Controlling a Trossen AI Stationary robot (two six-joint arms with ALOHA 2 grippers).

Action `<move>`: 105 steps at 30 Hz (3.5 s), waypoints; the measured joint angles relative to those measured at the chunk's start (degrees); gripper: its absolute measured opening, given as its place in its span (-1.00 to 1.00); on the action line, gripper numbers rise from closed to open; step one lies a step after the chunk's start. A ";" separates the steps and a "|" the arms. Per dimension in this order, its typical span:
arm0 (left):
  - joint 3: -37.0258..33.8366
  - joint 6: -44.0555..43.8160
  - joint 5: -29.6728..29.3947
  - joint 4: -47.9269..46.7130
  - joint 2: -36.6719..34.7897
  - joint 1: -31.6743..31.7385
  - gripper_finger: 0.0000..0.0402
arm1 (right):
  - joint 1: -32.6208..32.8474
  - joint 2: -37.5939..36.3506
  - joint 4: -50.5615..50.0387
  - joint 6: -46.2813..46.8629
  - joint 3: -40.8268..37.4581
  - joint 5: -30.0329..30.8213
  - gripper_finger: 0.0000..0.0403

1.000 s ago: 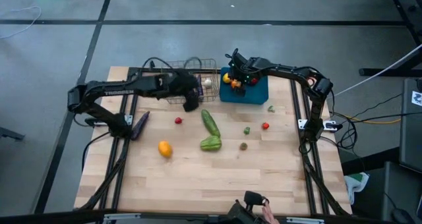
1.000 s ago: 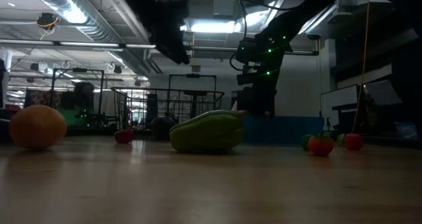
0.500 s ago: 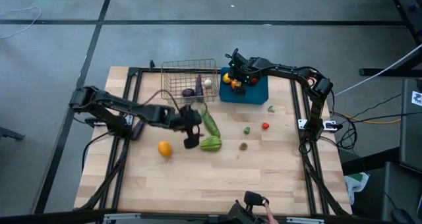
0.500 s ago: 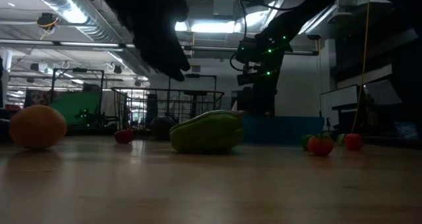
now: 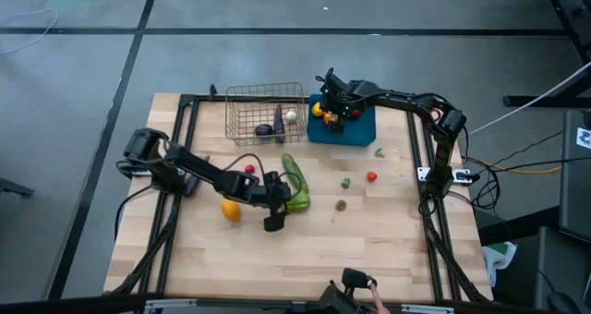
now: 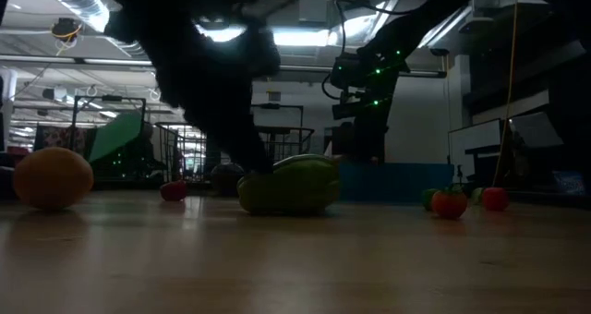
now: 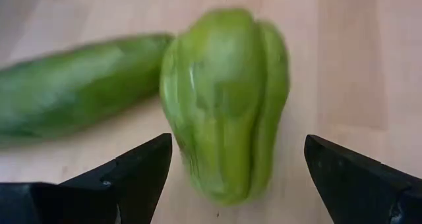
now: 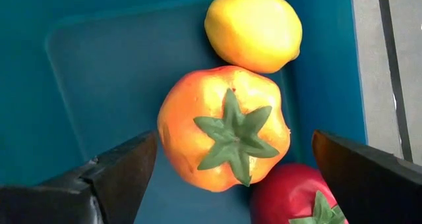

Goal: Sort produce into baskets
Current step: Put the chayote into the wire basket, then put the cucumber into the wire basket

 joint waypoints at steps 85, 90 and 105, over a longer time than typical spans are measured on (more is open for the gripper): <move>7.17 10.77 2.60 -20.12 -17.64 49.02 0.01 | 31.56 -27.44 43.88 29.84 -35.32 -15.16 0.98; 7.17 11.93 2.61 -20.20 -17.64 49.27 0.25 | 32.87 -21.95 49.56 29.85 -35.32 -15.14 0.98; 7.17 11.87 2.62 -20.21 -17.64 49.26 0.53 | 32.83 -11.68 55.69 42.28 -35.30 -4.60 0.98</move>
